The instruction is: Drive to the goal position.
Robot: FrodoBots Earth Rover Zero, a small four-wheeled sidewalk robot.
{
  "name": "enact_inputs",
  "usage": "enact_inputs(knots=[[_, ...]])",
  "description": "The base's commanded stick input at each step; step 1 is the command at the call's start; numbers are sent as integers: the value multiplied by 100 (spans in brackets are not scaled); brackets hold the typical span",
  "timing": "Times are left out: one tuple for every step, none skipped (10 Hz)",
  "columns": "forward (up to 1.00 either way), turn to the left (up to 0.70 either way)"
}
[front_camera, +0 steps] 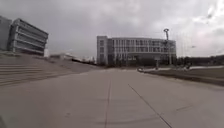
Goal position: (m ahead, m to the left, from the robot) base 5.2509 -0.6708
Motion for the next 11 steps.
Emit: enact_inputs(knots=[[70,-3],[70,-3],[70,-3],[70,-3],[70,-3],[70,-3],[70,-3],[70,-3],[70,-3],[70,-20],[70,-28]])
